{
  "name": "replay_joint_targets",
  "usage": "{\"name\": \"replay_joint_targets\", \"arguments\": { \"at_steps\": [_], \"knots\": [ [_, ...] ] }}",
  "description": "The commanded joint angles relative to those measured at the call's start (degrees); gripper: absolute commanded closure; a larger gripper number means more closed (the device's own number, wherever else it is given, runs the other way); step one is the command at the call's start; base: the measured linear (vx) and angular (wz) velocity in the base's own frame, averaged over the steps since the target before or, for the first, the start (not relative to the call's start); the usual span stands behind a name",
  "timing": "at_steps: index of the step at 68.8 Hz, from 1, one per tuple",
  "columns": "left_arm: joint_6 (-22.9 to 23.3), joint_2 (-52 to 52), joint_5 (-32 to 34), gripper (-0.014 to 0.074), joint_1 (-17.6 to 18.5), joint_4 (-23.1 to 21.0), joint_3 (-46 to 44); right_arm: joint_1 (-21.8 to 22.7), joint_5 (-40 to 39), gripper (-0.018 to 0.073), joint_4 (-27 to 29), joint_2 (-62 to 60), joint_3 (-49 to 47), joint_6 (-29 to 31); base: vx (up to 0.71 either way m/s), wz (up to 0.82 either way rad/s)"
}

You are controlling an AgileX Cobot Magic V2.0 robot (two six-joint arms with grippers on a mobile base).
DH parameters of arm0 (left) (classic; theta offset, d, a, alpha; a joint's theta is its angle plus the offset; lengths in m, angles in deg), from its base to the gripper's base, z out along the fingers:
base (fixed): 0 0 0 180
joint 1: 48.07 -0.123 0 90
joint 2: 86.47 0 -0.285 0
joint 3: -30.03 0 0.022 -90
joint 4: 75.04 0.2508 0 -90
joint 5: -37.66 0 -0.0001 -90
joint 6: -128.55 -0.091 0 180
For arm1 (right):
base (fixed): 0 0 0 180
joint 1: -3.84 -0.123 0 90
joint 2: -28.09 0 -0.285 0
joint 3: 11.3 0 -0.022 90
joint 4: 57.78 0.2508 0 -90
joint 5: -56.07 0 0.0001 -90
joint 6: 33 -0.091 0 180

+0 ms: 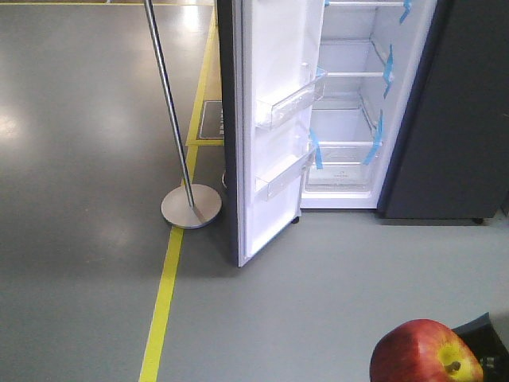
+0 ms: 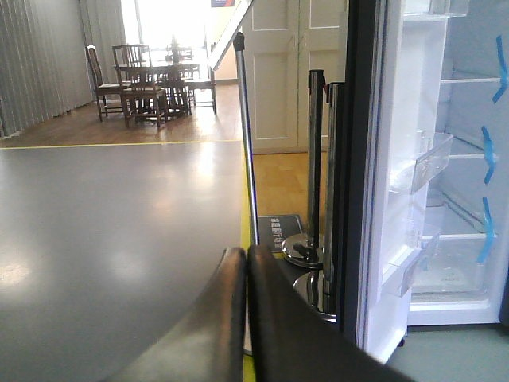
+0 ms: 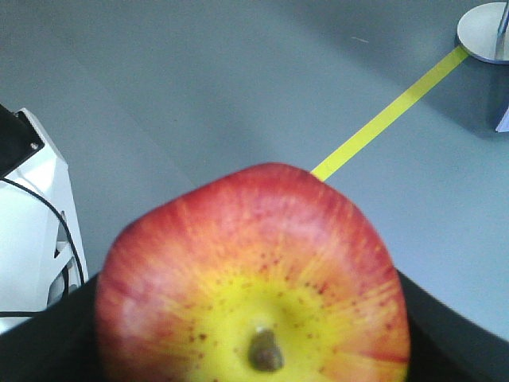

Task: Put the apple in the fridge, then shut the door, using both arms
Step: 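Drive toward the open refrigerator with the apple in the right gripper, then approach the refrigerator door bins, keeping the apple held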

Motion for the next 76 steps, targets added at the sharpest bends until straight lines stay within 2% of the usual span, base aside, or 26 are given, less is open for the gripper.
{"name": "replay_joint_targets", "arguments": {
  "at_steps": [1, 76],
  "knots": [
    [0.04, -0.81, 3.89, 0.0603, 0.43, -0.60, -0.94, -0.01, -2.61, 0.0437, 2.36, -0.12, -1.61, 0.50, 0.18, 0.01],
    [0.04, -0.81, 3.89, 0.0603, 0.43, -0.60, -0.94, -0.01, -2.61, 0.0437, 2.36, -0.12, -1.61, 0.50, 0.17, 0.00]
  ]
}}
